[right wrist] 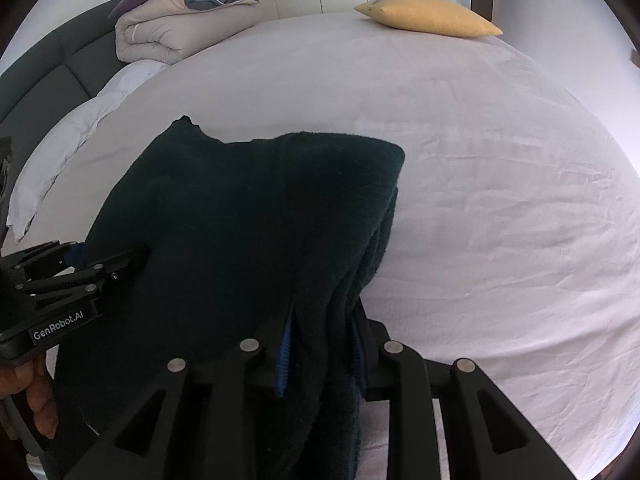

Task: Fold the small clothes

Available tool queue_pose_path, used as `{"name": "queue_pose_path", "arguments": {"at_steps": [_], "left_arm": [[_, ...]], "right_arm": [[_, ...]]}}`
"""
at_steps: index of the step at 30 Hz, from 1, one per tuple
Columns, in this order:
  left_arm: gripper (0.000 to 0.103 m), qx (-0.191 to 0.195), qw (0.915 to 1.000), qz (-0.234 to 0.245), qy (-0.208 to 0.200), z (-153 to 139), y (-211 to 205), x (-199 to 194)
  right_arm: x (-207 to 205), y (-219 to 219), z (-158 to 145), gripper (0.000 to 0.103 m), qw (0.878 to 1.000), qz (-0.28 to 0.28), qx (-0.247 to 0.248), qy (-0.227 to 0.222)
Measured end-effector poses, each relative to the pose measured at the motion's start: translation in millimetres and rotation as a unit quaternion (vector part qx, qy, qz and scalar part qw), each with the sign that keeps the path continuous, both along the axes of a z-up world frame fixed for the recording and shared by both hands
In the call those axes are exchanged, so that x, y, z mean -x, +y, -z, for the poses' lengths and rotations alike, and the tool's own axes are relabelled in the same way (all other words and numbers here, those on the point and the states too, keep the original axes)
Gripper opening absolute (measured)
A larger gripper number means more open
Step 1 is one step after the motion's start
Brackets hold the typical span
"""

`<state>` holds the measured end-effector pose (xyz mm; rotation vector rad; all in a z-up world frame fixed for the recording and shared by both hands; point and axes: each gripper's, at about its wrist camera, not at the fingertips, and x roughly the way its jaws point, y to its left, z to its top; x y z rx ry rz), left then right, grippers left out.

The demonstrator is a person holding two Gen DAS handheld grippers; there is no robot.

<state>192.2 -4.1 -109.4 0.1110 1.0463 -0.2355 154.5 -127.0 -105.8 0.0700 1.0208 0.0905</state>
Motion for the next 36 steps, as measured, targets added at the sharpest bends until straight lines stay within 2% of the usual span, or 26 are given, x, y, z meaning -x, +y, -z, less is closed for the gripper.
{"name": "queue_pose_path", "arguments": {"at_steps": [1,4,8,10,11,13,16,17,18,19,20,21,23,24,26,28,32,34,36], "left_arm": [[0.047,-0.001,1.0,0.0,-0.001,2.6,6.6,-10.1],[0.049,0.001,1.0,-0.004,-0.006,1.7,7.5,-10.9],[0.054,0.037,0.9991,-0.018,-0.014,-7.8,27.8,-1.1],[0.057,0.049,0.9982,-0.031,-0.018,-13.4,34.7,1.7],[0.057,0.057,0.9972,-0.038,-0.031,-20.5,38.6,7.0],[0.069,0.062,0.9958,-0.043,-0.05,-32.1,42.1,16.2],[0.075,0.06,0.9898,-0.049,-0.12,-60.9,45.1,42.4],[0.076,0.059,0.9836,-0.046,-0.164,-77.5,45.8,58.5],[0.082,0.059,0.9794,-0.045,-0.188,-87.1,44.0,64.9],[0.097,0.059,0.9701,-0.043,-0.231,-104.6,44.8,83.4],[0.103,0.056,0.9622,-0.043,-0.263,-118.3,45.4,98.1],[0.103,0.054,0.9558,-0.045,-0.285,-127.7,45.6,108.6],[0.103,0.029,0.9361,-0.068,-0.344,-154.8,45.9,139.4],[0.103,0.014,0.9281,-0.08,-0.363,-165.2,46.2,150.9],[0.103,0.004,0.9179,-0.084,-0.388,-179.9,45.5,167.7],[0.103,0.014,0.9193,-0.078,-0.386,-188.9,49.5,180.7],[0.103,-0.012,0.9251,-0.089,-0.369,-191.5,52.5,195.9],[0.103,-0.009,0.9328,-0.094,-0.348,-186.5,57.1,197.5],[0.103,0.002,0.9455,-0.113,-0.305,-173.6,65.1,196.2]], "right_arm": [[11.7,-3.5,2.0,0.027,1.0,0.001,0.0,-0.002],[7.0,6.8,2.8,0.029,1.0,0.005,-0.004,-0.008],[20.5,-7.8,-6.7,0.048,0.998,0.024,-0.048,-0.031],[29.4,-17.5,-18.7,0.053,0.996,0.041,-0.062,-0.057],[33.5,-19.6,-23.9,0.053,0.995,0.044,-0.062,-0.067],[43.9,-24.0,-38.2,0.053,0.993,0.047,-0.062,-0.092],[62.3,-24.5,-59.1,0.06,0.988,0.051,-0.063,-0.131],[69.4,-23.6,-66.7,0.066,0.986,0.052,-0.059,-0.149],[78.6,-21.4,-76.6,0.073,0.982,0.054,-0.051,-0.174],[87.8,-20.0,-86.2,0.077,0.978,0.057,-0.044,-0.198],[95.7,-18.4,-94.6,0.084,0.973,0.059,-0.038,-0.22],[103.5,-16.9,-103.6,0.092,0.967,0.061,-0.033,-0.244],[119.9,-15.4,-123.7,0.103,0.953,0.066,-0.027,-0.295],[129.7,-14.0,-134.8,0.103,0.943,0.07,-0.024,-0.324],[141.6,-12.0,-149.9,0.103,0.93,0.069,-0.017,-0.36],[152.6,-7.4,-163.5,0.103,0.92,0.066,-0.002,-0.386],[167.5,-4.4,-180.3,0.103,0.917,0.059,-0.004,-0.395],[173.0,-2.7,-181.9,0.103,0.919,0.058,-0.007,-0.391],[175.2,0.2,-179.1,0.103,0.927,0.052,-0.004,-0.372]]}}
